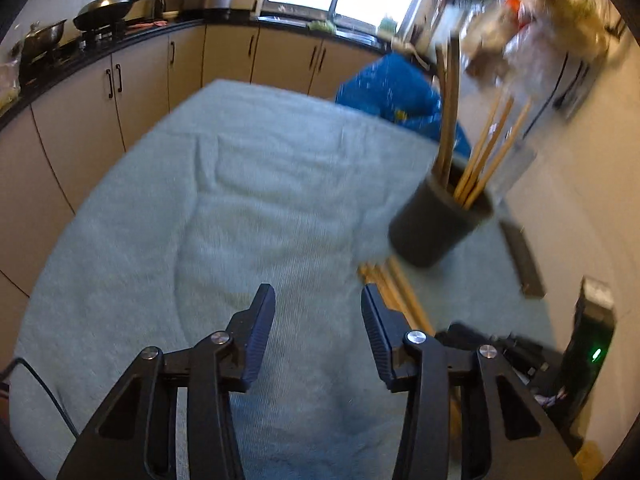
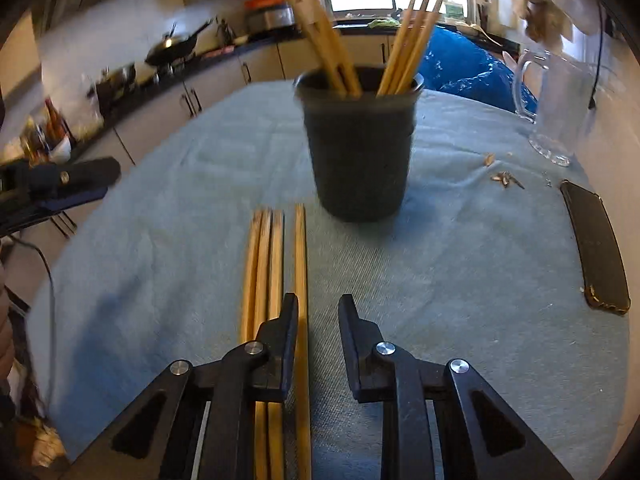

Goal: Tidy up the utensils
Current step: 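Close the left tool on a chopstick while the right tool grasps another, then lift both held chopsticks upright and carry them over the grey cup, then drop both chopsticks into the grey cup and open both tools, then close the left tool on a chopstick while the right tool grasps another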

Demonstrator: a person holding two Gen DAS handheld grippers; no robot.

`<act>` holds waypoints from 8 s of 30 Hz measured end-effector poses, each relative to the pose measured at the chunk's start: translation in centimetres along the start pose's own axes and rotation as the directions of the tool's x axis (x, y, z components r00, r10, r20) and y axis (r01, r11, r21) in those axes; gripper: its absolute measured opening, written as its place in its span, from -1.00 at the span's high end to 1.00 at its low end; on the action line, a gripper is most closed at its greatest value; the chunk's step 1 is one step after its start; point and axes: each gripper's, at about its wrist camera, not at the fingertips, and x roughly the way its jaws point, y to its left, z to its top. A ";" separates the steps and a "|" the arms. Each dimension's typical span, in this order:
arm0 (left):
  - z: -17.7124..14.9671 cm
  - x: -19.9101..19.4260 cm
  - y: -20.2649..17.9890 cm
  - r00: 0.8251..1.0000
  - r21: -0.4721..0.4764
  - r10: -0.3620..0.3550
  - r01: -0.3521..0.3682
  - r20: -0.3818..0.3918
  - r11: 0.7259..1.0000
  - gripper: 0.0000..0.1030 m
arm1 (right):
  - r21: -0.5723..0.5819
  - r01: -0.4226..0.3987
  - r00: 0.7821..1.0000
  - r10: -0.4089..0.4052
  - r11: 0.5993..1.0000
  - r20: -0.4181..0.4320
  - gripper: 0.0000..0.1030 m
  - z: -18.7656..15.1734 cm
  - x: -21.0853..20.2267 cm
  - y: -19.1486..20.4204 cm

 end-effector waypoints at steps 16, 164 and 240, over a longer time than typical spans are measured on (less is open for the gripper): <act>-2.6 1.8 1.5 0.997 -0.006 0.053 -0.053 -0.053 0.999 0.16 | 0.089 0.049 0.999 -0.047 0.995 -0.024 0.85 -1.5 0.2 2.0; 17.8 -4.3 -10.9 0.921 0.127 -0.168 0.130 0.351 0.983 0.87 | 0.402 -0.020 0.825 -0.212 0.915 0.524 0.85 16.2 -10.4 -8.8; -3.1 -1.8 2.2 0.972 -0.035 0.230 -0.229 0.053 0.973 -0.08 | -0.002 0.121 0.993 -0.121 0.993 -0.017 0.53 -2.5 0.0 4.8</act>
